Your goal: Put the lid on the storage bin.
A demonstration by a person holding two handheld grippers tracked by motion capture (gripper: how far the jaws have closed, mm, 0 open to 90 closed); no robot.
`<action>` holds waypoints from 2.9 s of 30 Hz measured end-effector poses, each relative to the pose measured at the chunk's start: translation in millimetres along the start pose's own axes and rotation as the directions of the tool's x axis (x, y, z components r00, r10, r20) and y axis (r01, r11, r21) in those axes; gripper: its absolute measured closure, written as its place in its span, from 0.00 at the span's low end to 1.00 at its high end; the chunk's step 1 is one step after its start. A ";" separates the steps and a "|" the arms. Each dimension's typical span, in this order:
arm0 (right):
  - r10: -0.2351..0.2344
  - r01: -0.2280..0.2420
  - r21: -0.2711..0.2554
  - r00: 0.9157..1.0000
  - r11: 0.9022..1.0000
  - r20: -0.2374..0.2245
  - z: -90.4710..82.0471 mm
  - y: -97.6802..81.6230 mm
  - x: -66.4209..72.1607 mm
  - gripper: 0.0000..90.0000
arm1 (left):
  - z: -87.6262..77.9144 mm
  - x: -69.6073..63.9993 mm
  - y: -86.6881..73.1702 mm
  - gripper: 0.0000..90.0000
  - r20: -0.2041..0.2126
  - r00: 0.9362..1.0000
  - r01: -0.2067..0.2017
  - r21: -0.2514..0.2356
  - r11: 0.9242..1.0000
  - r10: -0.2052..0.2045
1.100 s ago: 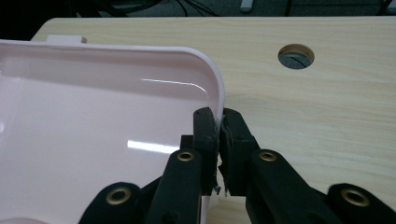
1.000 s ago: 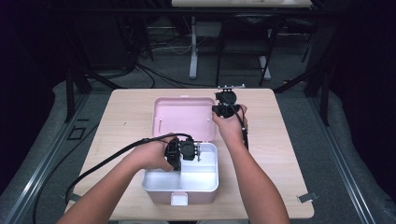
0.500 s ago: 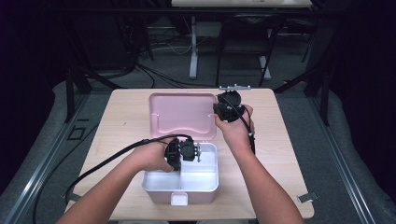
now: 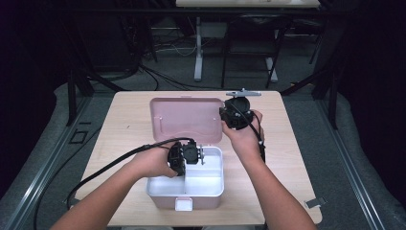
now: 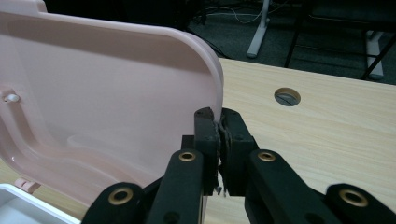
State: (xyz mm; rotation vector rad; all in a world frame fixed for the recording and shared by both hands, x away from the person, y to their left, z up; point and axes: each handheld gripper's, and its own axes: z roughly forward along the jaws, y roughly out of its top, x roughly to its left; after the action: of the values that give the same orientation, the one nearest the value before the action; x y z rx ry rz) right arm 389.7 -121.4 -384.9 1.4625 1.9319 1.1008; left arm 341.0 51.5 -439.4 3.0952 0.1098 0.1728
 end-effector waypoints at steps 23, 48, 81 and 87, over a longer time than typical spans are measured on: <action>0.006 -0.006 0.003 1.000 1.000 -0.007 1.3 1.7 -0.5 0.96 | -35.4 13.8 -61.5 0.77 0.062 0.969 0.246 -0.177 0.953 -0.239; 0.005 -0.005 0.010 1.000 1.000 -0.006 -0.1 1.4 -0.3 0.96 | -31.1 19.9 -130.8 0.77 0.103 0.865 0.497 -0.319 0.807 -0.492; 0.006 -0.006 -0.026 1.000 1.000 -0.016 -4.0 -3.2 0.1 0.96 | -64.6 51.1 -140.6 0.75 -0.009 0.648 0.535 -0.707 0.463 -0.761; 0.005 -0.005 -0.035 1.000 0.999 -0.019 -5.5 -5.3 -0.2 0.96 | -62.1 57.5 -139.2 0.73 -0.015 0.613 0.526 -0.739 0.422 -0.790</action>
State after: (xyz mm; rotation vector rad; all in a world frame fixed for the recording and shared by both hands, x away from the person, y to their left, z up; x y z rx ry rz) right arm 382.5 -123.9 -386.1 1.4437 1.9129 1.1494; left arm 381.6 196.6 -377.4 2.0055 1.0457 0.5950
